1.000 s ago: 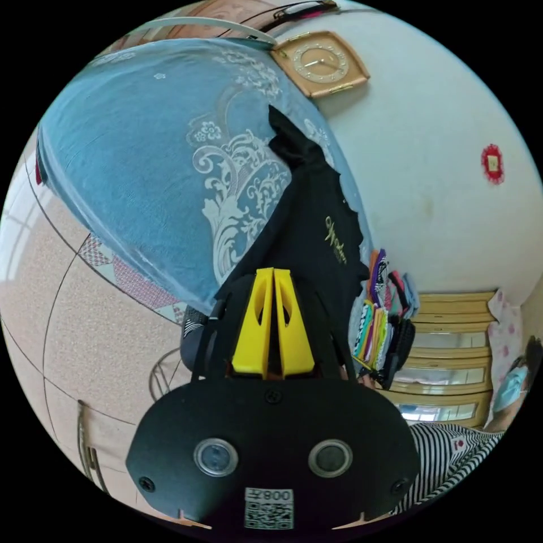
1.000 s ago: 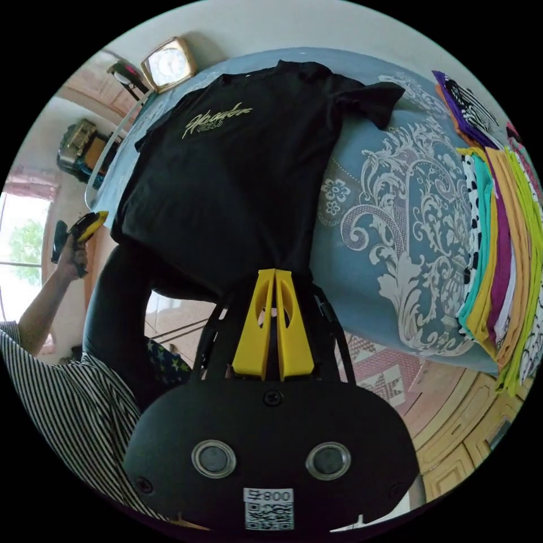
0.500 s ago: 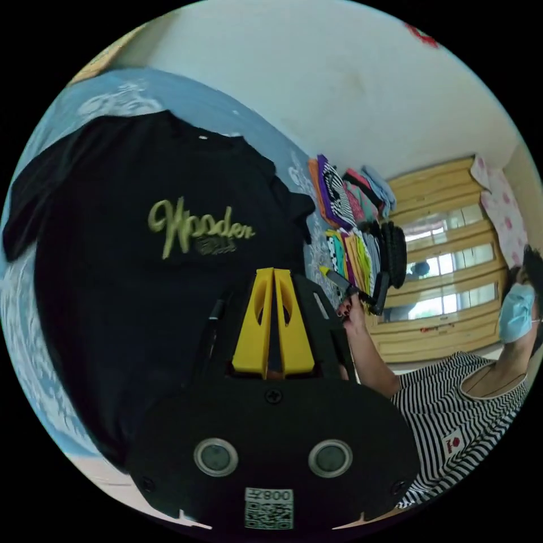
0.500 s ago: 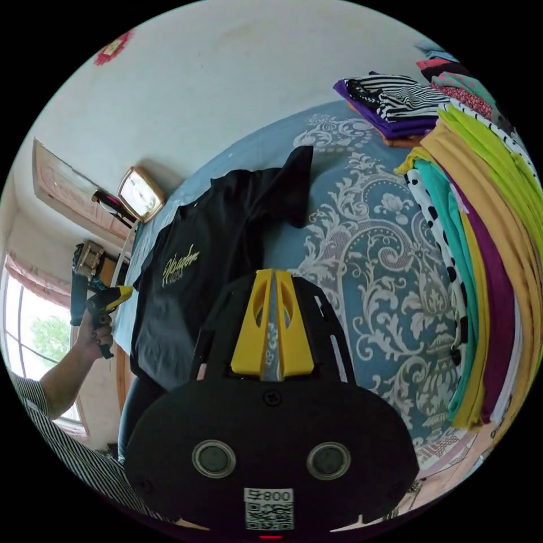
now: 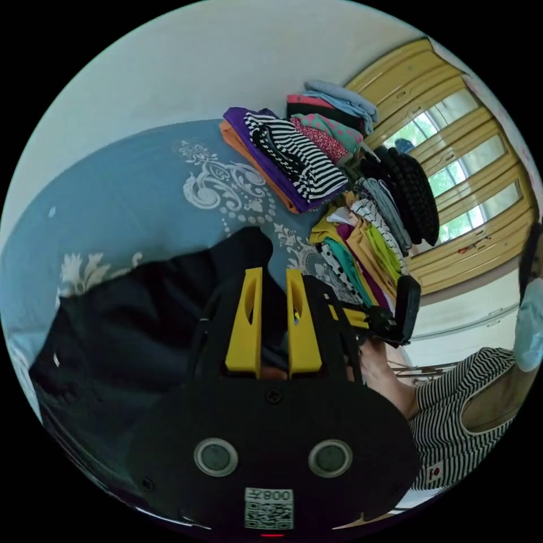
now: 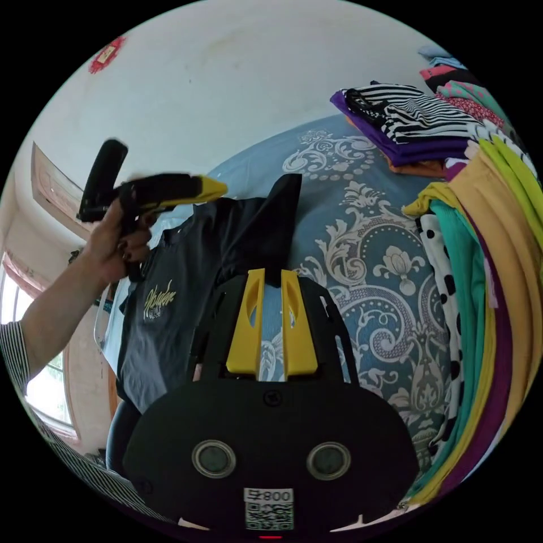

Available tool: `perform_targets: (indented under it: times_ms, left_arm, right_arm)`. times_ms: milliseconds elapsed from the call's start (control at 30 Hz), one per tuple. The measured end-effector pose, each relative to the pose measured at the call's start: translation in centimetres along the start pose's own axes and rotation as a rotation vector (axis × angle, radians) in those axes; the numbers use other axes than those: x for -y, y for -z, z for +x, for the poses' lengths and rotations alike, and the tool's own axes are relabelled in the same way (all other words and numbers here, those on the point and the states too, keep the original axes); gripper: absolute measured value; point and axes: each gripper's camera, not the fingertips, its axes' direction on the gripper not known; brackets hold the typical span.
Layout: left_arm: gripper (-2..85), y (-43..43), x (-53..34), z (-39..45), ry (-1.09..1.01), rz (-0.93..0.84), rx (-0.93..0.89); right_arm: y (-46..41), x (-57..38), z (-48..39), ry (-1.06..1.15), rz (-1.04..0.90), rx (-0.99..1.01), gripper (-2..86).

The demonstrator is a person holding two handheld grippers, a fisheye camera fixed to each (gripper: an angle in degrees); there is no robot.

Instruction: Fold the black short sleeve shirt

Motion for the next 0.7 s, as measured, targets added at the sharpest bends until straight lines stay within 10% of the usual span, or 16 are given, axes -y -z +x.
perform_targets:
  times_ms: [400, 700]
  left_arm:
    - [6.4, -15.2, 14.9, -4.4, -0.141, -0.282, 0.168]
    - [1.6, -15.3, 17.0, -8.9, -0.181, -0.144, 0.132]
  right_arm:
    - [-3.6, 3.2, 2.2, 0.020, -0.042, 0.038, 5.3]
    - [-5.2, 5.2, 4.6, -0.010, -0.026, 0.112, 0.5]
